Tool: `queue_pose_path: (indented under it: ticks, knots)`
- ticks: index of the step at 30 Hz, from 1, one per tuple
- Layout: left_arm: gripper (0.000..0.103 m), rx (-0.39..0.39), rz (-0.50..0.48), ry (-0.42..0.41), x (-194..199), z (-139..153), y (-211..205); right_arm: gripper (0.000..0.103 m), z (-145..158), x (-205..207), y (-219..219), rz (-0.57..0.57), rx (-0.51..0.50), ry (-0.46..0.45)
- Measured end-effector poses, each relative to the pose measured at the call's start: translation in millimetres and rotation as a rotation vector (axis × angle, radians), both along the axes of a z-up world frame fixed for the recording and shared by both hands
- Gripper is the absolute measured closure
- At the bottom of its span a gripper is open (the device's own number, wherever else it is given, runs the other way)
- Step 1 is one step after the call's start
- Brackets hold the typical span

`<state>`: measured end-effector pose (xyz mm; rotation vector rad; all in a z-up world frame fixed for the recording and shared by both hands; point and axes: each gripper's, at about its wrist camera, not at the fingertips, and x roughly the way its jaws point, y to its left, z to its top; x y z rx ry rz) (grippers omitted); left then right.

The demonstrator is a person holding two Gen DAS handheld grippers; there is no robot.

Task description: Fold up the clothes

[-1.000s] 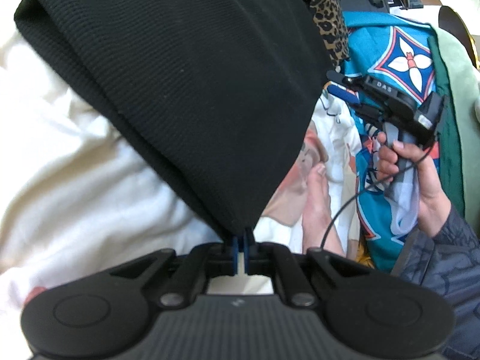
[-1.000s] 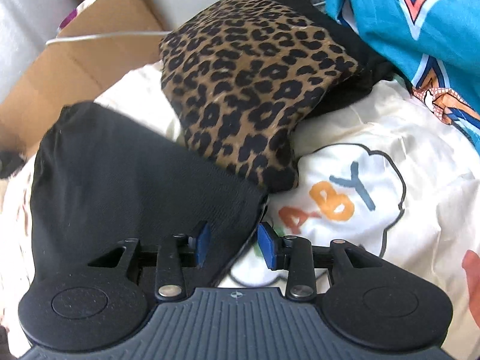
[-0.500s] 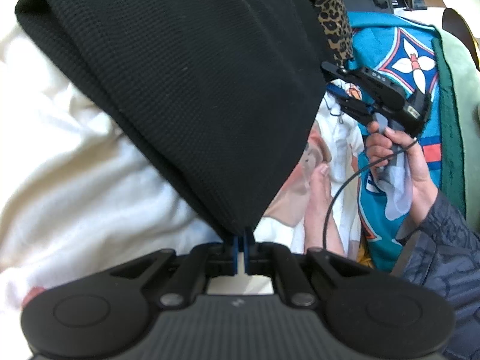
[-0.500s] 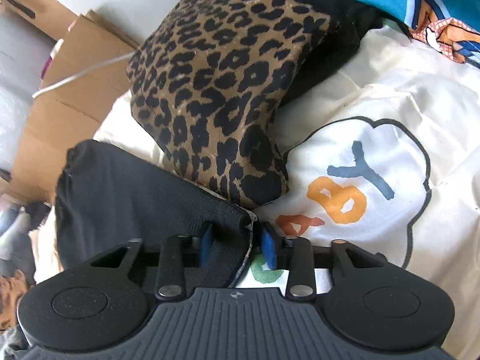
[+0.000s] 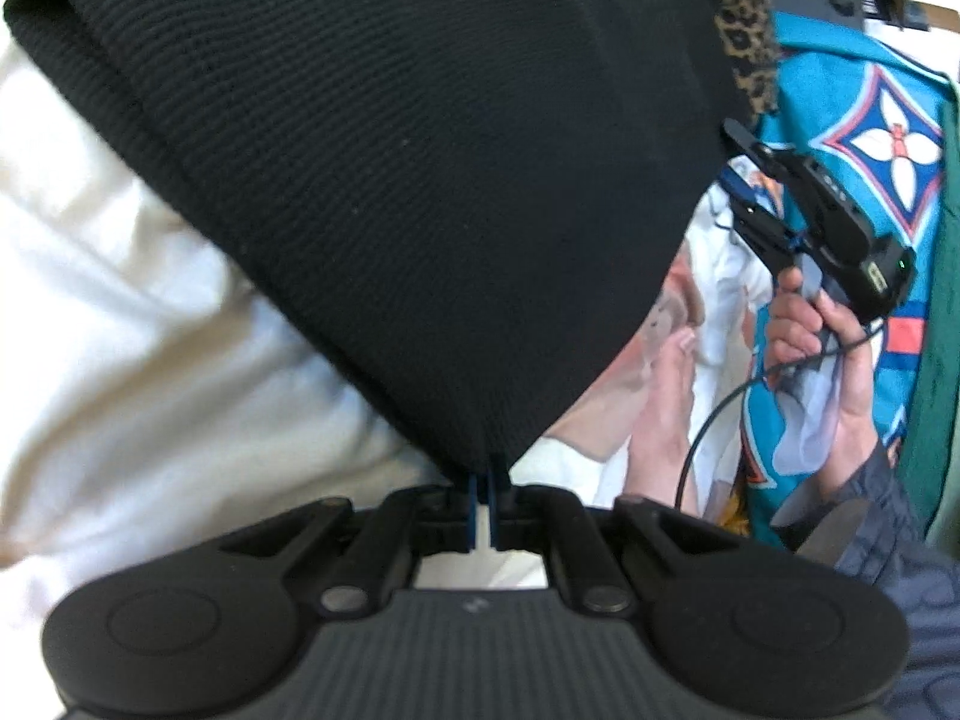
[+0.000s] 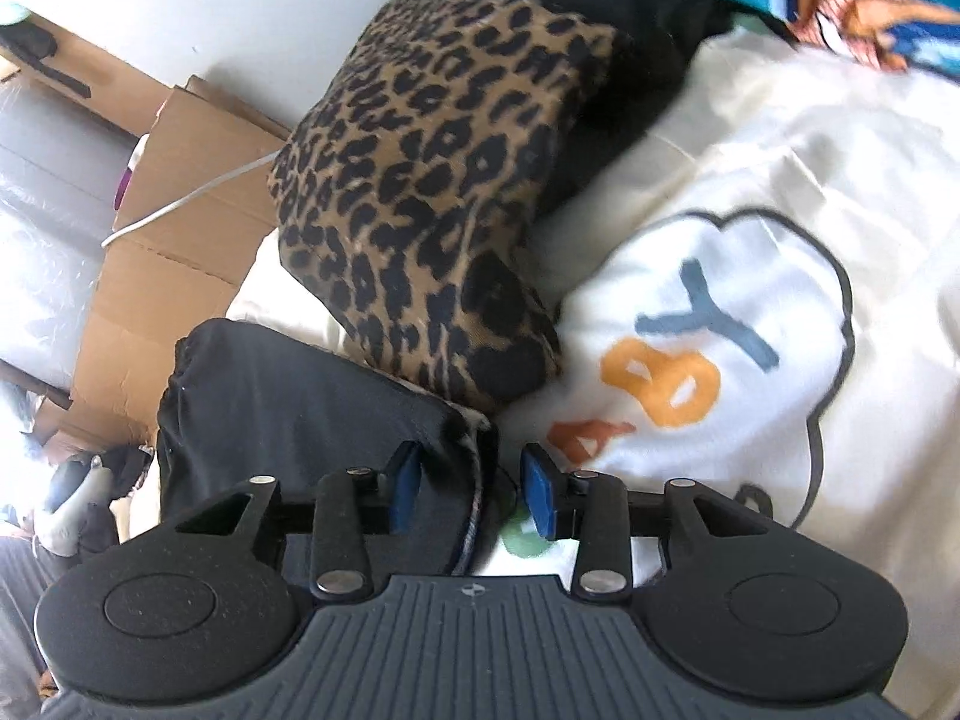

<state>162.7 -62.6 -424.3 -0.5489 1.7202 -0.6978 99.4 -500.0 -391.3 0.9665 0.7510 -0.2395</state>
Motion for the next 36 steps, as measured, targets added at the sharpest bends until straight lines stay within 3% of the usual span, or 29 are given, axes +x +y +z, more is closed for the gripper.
queue_pose_path:
  ticks: [11, 14, 20, 25, 31, 33, 34, 36]
  knots:
    - [0.097, 0.118, 0.125, 0.056, -9, 8, -3, 0.055, -21, 1, -11, -0.012, 0.105, -0.097]
    - [0.097, 0.147, 0.142, 0.040, -14, 12, -5, 0.066, -20, -3, -11, -0.010, 0.116, -0.120]
    - [0.097, 0.200, 0.123, 0.029, -12, 18, -12, 0.068, -15, -14, -10, 0.002, 0.157, -0.211]
    - [0.097, 0.220, 0.173, 0.014, -18, 21, -13, 0.068, -20, -4, -10, 0.036, 0.180, -0.212]
    - [0.097, 0.204, 0.307, 0.022, -32, 19, -3, 0.068, -28, 13, -9, 0.067, 0.200, -0.188]
    - [0.097, 0.202, 0.340, 0.021, -36, 19, -1, 0.081, -25, 14, -11, 0.059, 0.202, -0.179]
    - [0.097, 0.201, 0.354, 0.020, -38, 20, 0, 0.093, -24, 14, -12, 0.057, 0.198, -0.171]
    - [0.096, 0.204, 0.368, 0.011, -42, 22, 1, 0.095, -21, 14, -13, 0.060, 0.192, -0.155]
